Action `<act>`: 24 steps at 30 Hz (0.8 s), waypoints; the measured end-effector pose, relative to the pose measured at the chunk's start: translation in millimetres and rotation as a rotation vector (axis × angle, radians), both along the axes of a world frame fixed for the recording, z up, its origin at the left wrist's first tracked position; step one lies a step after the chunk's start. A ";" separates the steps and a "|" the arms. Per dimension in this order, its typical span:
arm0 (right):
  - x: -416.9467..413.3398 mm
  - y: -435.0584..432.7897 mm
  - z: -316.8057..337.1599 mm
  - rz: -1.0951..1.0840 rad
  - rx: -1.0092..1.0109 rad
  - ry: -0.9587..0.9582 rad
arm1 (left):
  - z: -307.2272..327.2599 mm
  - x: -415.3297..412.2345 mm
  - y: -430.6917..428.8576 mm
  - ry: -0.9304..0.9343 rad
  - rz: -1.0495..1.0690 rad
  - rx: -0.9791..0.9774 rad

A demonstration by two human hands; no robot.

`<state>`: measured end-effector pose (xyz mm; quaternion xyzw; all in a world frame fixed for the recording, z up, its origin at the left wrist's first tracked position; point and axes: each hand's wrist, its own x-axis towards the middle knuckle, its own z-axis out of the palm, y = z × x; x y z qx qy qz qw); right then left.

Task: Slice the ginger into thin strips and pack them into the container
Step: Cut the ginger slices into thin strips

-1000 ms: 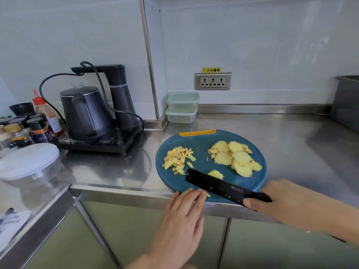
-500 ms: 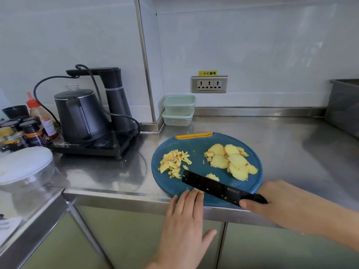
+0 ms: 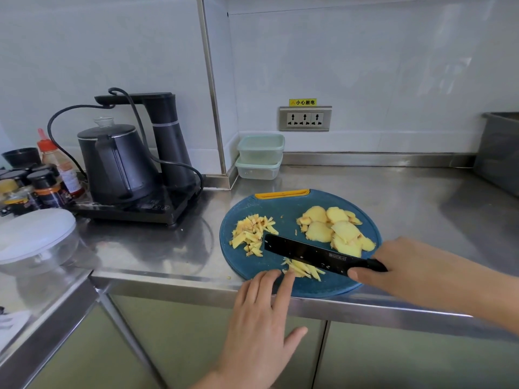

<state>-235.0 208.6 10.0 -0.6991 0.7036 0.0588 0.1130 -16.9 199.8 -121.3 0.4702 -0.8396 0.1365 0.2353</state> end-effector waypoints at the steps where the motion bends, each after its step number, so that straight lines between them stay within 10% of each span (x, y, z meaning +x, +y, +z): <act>1: -0.4 -0.3 0.1 -0.007 -0.003 -0.016 | 3.1 0.8 -2.0 0.001 0.004 0.012; 24: 1.1 6.8 -27.0 0.024 -0.006 -0.119 | 11.7 28.3 -8.3 0.185 -0.209 0.221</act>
